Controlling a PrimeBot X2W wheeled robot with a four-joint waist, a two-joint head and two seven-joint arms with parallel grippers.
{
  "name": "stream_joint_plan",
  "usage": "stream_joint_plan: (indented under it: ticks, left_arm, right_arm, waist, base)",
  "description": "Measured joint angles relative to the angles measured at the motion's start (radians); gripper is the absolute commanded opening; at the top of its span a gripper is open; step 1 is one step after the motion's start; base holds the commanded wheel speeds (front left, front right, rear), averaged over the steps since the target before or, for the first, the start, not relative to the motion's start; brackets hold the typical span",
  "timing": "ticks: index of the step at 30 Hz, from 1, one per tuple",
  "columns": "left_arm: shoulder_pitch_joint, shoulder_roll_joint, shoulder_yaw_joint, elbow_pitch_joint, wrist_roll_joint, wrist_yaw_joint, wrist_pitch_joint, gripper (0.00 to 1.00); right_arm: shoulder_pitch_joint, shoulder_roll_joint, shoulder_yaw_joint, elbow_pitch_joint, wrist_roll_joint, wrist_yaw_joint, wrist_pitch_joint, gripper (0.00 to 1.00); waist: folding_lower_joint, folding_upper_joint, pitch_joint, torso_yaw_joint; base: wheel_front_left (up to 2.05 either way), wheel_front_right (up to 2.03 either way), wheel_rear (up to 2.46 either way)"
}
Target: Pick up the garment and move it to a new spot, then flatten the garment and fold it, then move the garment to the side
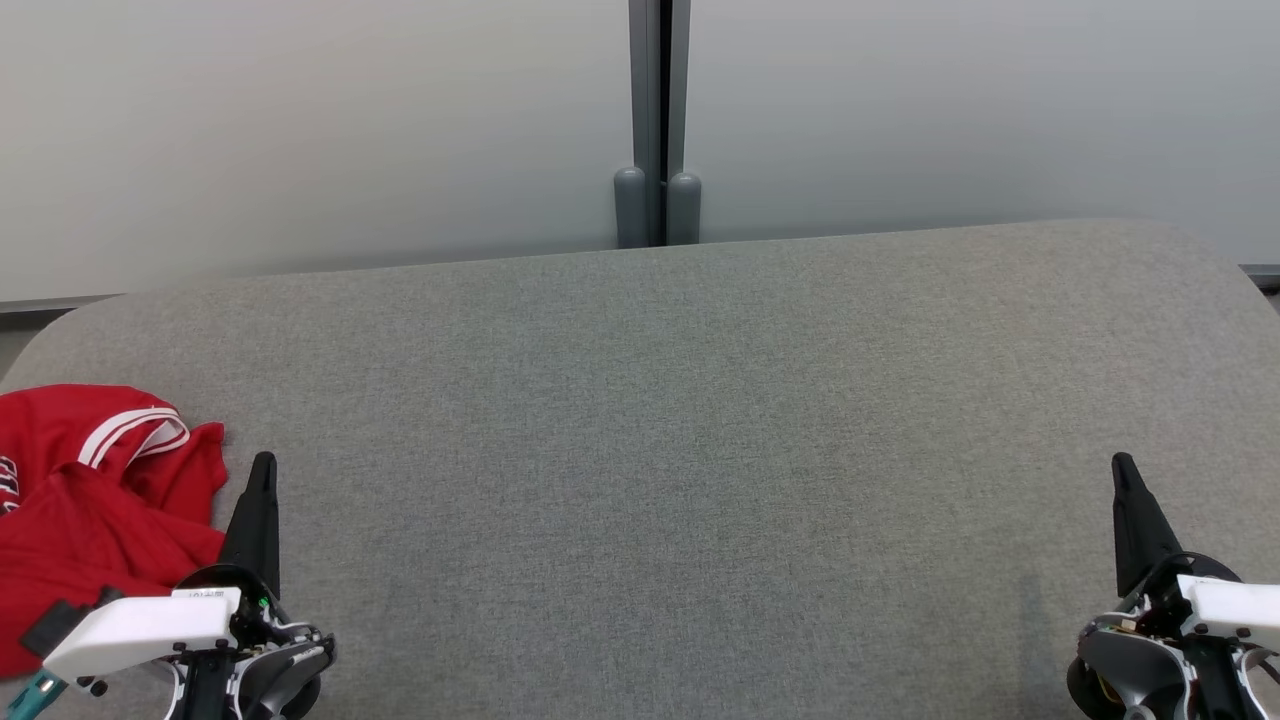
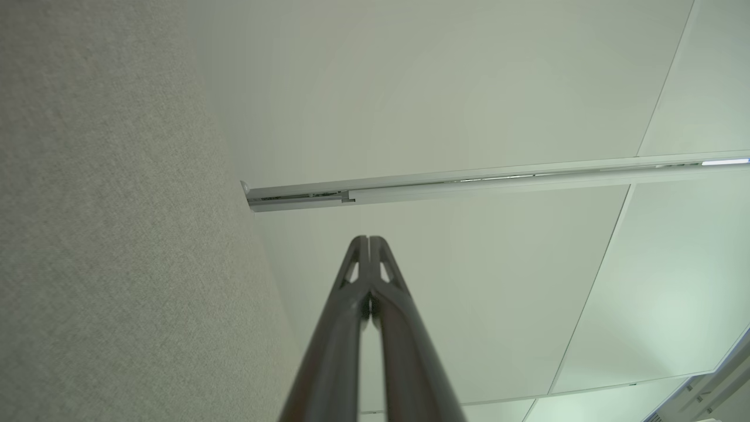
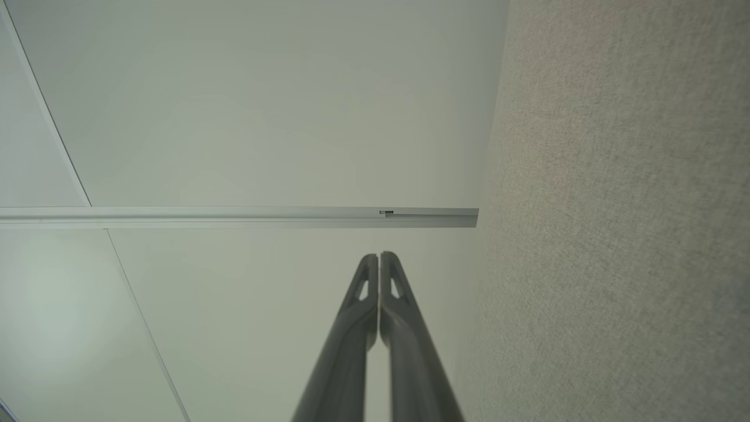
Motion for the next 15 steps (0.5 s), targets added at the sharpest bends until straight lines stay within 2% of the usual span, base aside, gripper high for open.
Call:
stream_joint_plan:
  ticks: [15]
  left_arm:
    - [0.0, 0.0, 0.0, 0.0, 0.0, 0.0, 0.0, 0.0]
  right_arm:
    - [0.0, 0.0, 0.0, 0.0, 0.0, 0.0, 0.0, 0.0]
  waist:
    - [0.0, 0.0, 0.0, 0.0]
  base:
    - [0.0, 0.0, 0.0]
